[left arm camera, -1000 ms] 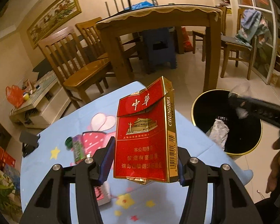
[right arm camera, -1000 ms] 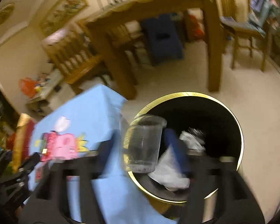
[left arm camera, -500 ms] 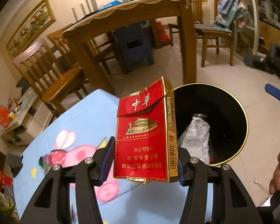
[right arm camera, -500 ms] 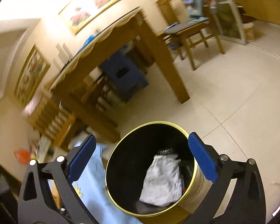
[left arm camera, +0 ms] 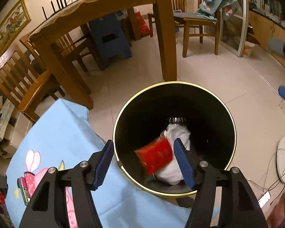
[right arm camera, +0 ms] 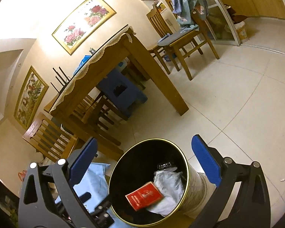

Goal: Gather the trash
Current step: 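Carry the red cigarette pack over the bin and open the left gripper, then grasp the pink patterned card package with the right gripper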

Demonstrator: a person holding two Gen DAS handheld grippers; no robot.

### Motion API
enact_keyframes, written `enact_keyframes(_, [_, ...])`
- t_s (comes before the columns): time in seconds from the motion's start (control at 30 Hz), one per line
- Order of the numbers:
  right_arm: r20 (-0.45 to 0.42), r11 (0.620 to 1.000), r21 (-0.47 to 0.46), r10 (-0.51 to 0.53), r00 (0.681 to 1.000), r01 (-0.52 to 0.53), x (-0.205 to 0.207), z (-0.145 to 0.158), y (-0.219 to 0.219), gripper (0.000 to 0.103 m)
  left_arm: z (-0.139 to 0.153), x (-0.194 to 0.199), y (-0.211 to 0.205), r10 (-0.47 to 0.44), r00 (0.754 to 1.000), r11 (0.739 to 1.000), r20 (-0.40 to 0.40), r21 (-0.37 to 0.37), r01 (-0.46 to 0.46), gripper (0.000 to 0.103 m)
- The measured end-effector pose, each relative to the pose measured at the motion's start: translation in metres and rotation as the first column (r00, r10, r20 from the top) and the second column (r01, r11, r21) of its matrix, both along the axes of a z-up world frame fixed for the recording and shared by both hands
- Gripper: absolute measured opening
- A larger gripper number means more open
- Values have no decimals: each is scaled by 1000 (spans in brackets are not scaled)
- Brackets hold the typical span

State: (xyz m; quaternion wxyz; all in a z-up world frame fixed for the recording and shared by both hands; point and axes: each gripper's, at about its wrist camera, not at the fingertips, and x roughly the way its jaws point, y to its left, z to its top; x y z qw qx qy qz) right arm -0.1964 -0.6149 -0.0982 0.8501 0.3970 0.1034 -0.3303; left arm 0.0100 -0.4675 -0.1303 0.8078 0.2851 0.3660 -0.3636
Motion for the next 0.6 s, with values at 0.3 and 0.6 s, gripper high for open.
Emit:
enact_keyframes(0.3, [-27,998,-52,17,999,-18,11,9,9,97,5,-10,37,17,1000,1000,-10,8,-17,71])
enact_keyframes(0.6, [-81,991,-129,36,996,-47,28,20,34,97,29,3,129,191,981,981,10,-12,-191,80])
